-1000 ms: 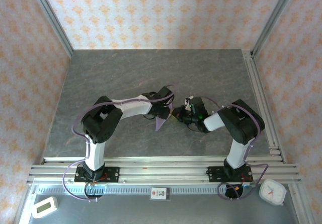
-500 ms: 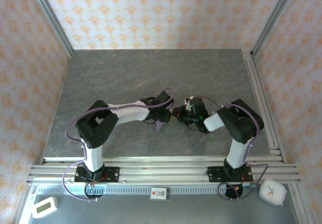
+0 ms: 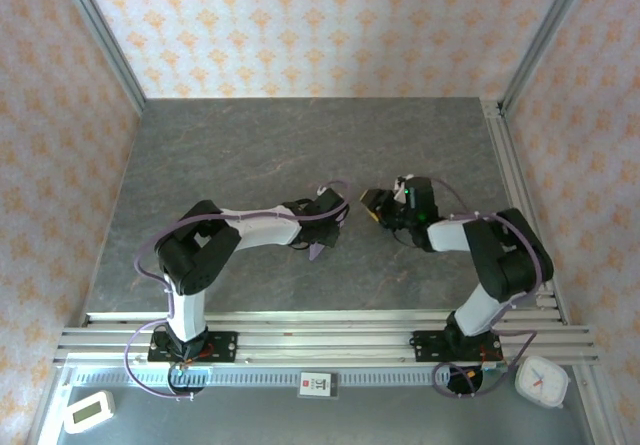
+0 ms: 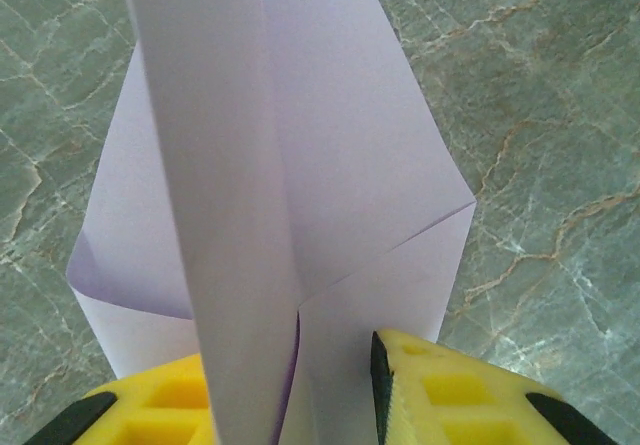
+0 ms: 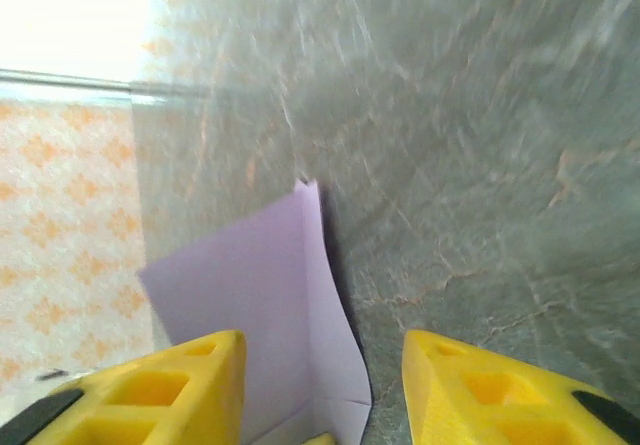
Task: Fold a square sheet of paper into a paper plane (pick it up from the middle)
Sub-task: Move a paper plane to the center of the table.
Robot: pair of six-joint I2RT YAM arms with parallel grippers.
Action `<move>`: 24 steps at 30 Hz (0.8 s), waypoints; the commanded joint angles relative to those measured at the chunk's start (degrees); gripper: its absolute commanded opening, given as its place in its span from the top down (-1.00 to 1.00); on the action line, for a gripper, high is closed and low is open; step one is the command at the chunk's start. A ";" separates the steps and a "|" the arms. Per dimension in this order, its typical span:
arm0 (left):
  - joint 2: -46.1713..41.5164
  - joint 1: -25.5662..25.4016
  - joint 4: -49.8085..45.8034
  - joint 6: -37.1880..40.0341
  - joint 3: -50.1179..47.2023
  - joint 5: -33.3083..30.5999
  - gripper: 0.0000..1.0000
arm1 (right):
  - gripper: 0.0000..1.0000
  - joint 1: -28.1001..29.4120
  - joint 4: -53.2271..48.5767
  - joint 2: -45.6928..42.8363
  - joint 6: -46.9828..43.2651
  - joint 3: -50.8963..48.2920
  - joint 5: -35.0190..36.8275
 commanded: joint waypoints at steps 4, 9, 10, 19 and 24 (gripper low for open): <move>6.23 0.32 -2.76 -1.65 2.20 -7.35 0.32 | 0.08 -1.22 -6.79 -9.03 -2.80 -1.37 1.19; 10.04 1.13 -2.97 -1.21 6.10 -7.95 0.33 | 0.08 -1.25 -6.97 -14.45 -1.61 -5.07 1.25; 10.33 1.09 -3.28 -1.05 6.85 -7.89 0.32 | 0.08 -1.23 -7.34 -15.42 -1.60 -5.75 1.28; 7.34 1.49 -6.33 0.55 10.98 -8.67 0.27 | 0.05 -1.23 -8.55 -19.29 -2.22 -8.55 1.12; 6.30 1.69 -7.90 1.39 14.20 -8.17 0.22 | 0.03 -1.22 -8.59 -19.35 -2.57 -8.65 0.93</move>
